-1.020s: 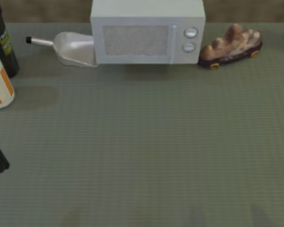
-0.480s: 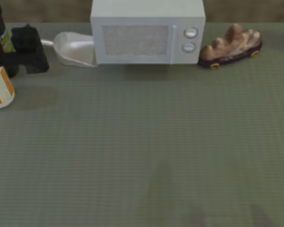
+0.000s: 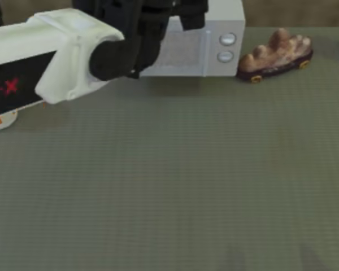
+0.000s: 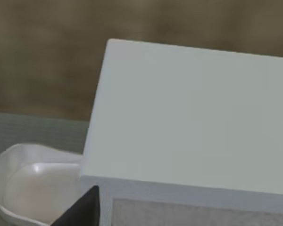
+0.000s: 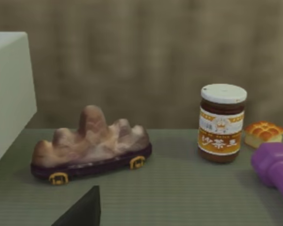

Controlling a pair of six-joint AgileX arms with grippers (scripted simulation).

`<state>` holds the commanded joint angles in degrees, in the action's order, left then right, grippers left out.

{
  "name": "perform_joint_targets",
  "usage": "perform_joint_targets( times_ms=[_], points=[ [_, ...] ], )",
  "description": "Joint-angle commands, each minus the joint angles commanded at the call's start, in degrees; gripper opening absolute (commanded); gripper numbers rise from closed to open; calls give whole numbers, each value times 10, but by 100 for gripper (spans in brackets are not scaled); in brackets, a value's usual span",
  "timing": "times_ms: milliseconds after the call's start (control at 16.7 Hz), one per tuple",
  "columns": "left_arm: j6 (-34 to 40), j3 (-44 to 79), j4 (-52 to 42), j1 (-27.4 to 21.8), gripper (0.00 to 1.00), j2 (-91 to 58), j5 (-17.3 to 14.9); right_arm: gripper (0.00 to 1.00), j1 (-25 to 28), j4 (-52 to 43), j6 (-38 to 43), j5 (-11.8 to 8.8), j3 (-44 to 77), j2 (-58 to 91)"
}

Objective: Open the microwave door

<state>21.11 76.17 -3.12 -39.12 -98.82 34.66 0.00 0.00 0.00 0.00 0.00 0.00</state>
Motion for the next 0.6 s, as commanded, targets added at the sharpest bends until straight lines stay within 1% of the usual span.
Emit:
perform_joint_targets(
  times_ms=[180, 300, 420, 600],
  points=[
    [23, 86, -10, -48, 100, -121, 43, 100, 0, 0, 0, 0, 0, 0],
    [32, 125, -18, -70, 100, -177, 62, 100, 0, 0, 0, 0, 0, 0],
    [37, 146, -23, -83, 100, -209, 74, 100, 0, 0, 0, 0, 0, 0],
    [38, 151, -25, -87, 100, -217, 77, 100, 0, 0, 0, 0, 0, 0]
  ],
)
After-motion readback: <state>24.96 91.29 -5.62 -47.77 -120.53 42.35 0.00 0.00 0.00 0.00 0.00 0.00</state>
